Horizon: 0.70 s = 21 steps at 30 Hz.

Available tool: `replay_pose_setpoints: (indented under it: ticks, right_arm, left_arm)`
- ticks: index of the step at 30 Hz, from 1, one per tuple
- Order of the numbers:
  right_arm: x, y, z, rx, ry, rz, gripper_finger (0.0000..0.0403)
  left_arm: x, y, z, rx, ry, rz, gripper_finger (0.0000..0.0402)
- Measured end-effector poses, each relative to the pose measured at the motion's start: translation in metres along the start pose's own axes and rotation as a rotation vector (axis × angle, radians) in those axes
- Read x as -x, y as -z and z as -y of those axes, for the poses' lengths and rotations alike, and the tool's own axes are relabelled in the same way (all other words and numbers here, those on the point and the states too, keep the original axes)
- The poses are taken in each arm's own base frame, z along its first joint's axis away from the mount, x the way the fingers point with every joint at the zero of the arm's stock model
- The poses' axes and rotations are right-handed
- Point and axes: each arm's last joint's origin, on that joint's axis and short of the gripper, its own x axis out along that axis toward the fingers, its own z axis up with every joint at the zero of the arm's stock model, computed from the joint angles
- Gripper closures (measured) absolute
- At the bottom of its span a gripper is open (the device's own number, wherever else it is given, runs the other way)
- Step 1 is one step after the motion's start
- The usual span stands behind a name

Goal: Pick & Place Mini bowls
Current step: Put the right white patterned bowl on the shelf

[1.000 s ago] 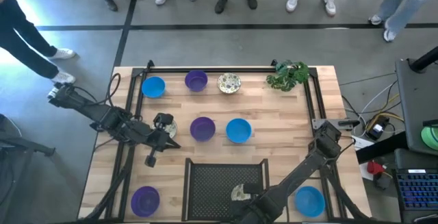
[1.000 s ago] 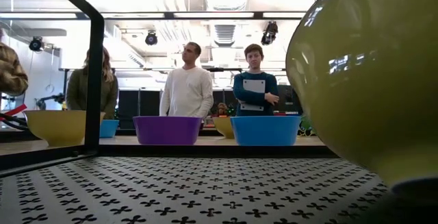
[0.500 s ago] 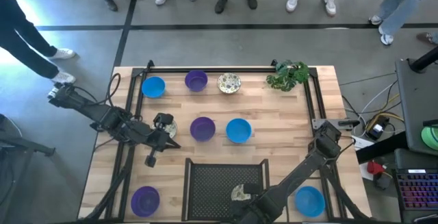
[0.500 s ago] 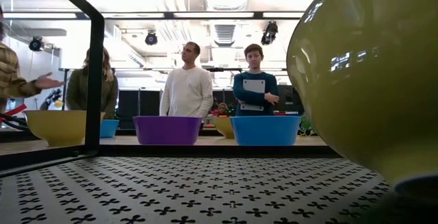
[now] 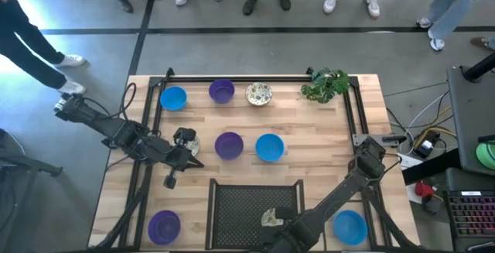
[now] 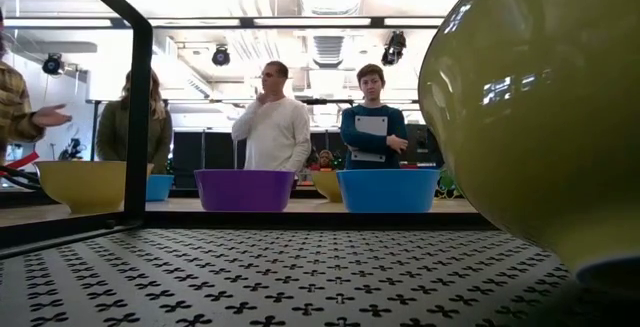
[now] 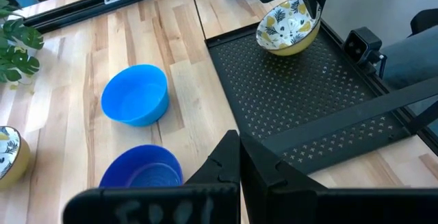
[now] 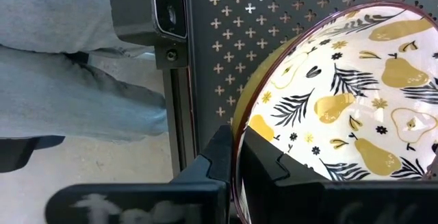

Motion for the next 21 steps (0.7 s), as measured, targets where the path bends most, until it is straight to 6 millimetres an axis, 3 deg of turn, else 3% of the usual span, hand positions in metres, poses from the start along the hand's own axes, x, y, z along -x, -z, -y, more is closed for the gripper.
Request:
replay_pose_setpoints:
  ticks: [21]
  right_arm:
    - [-0.0003, -0.0001, -0.0002, 0.007, -0.001, 0.001, 0.0382]
  left_arm:
    - [-0.0001, 0.0001, 0.0, 0.001, 0.0, 0.0, 0.0402]
